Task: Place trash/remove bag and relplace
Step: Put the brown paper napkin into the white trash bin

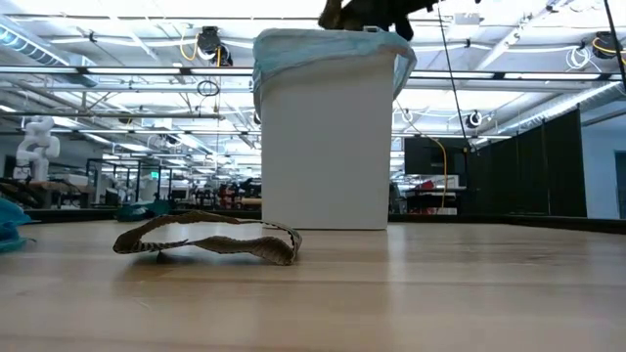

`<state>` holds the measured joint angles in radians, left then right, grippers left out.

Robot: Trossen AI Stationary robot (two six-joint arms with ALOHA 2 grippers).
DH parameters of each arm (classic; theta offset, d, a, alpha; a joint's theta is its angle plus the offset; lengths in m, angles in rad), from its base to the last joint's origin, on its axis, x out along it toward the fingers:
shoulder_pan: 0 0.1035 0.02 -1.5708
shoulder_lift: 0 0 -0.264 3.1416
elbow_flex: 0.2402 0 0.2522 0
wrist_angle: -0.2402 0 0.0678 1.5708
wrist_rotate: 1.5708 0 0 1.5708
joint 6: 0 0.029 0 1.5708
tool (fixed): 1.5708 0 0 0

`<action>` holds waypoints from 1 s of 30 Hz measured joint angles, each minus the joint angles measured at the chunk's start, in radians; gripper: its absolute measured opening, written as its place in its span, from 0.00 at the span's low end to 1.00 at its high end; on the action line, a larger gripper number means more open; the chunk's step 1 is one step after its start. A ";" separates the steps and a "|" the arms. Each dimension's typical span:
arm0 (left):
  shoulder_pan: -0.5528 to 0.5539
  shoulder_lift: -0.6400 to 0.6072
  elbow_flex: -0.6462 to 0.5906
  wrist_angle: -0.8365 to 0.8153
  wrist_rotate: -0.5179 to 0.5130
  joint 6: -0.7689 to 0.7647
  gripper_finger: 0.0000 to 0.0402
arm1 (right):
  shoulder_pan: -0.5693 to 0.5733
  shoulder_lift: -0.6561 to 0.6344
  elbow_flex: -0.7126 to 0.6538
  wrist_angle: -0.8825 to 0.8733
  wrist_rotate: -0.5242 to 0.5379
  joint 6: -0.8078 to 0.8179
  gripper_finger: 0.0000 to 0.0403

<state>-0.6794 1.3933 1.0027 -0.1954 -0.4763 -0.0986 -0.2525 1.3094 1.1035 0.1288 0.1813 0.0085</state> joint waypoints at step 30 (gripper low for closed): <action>0.010 0.000 0.000 0.001 0.000 0.002 0.10 | -0.074 0.176 0.457 -0.526 -0.114 0.089 0.33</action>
<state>-0.6693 1.3933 1.0027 -0.1945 -0.4767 -0.0969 -0.3265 1.4849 1.5610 -0.3968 0.0675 0.0976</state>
